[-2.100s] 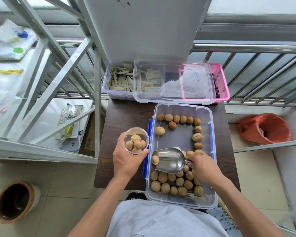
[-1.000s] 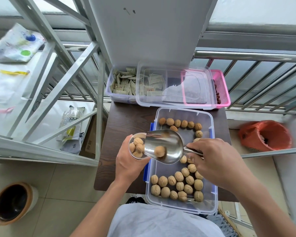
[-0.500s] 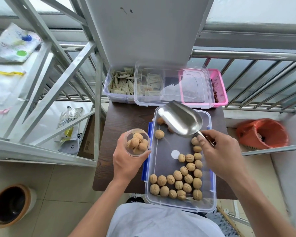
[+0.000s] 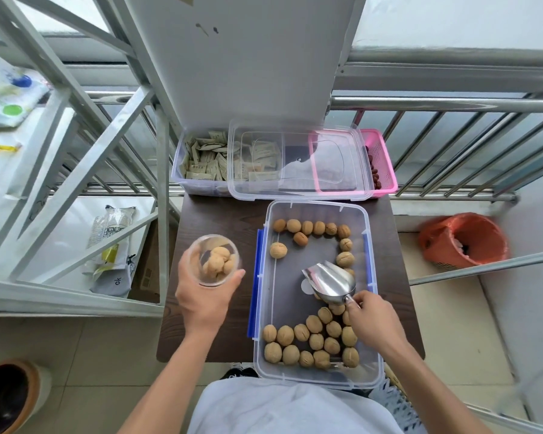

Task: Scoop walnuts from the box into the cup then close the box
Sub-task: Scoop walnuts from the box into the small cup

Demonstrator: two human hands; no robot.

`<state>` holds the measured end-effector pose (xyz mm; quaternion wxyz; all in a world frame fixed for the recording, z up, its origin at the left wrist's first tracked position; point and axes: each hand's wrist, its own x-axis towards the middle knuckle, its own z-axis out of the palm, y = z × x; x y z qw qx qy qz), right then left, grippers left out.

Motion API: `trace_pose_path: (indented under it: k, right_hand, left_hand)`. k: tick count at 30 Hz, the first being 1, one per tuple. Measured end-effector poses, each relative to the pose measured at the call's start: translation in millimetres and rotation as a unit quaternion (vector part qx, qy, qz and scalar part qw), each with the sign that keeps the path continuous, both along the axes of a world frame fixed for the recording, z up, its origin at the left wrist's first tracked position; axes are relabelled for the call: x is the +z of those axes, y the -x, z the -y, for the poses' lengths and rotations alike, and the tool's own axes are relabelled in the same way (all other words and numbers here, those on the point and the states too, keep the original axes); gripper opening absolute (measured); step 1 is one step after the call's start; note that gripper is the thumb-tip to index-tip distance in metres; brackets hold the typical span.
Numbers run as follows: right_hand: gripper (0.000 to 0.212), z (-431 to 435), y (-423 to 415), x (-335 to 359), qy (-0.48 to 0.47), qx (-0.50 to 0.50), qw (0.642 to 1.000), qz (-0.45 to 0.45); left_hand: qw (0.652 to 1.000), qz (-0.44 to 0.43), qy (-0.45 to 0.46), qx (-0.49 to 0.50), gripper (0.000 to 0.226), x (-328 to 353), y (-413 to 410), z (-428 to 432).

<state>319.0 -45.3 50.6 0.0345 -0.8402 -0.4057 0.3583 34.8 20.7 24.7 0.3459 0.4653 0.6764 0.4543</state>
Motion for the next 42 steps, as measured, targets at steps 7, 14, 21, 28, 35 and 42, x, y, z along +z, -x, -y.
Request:
trace_pose_path:
  k: [7, 14, 21, 28, 35, 42]
  right_hand:
    - [0.016, 0, 2, -6, 0.001, 0.011, 1.0, -0.019]
    - [0.023, -10, 5, -20, 0.005, 0.026, 0.999, -0.025]
    - [0.032, -33, 3, -25, -0.012, 0.04, 0.999, -0.03]
    - [0.033, -55, 9, -36, -0.021, 0.047, 0.999, -0.014]
    - [0.033, -68, 15, -47, -0.034, 0.035, 0.999, -0.016]
    - [0.031, -82, 14, -57, -0.023, 0.031, 0.998, -0.045]
  left_hand:
    - [0.986, -0.101, -0.031, -0.129, 0.096, 7, -8, 12]
    - [0.99, -0.098, -0.019, -0.1, 0.091, 12, -8, -2]
    - [0.99, -0.084, 0.006, -0.112, 0.089, 11, -10, -2]
    - [0.993, -0.059, 0.015, -0.1, 0.089, 9, -12, -1]
    - [0.993, -0.058, 0.017, -0.104, 0.088, 11, -11, 1]
    - [0.993, -0.064, 0.018, -0.101, 0.087, 10, -8, 1]
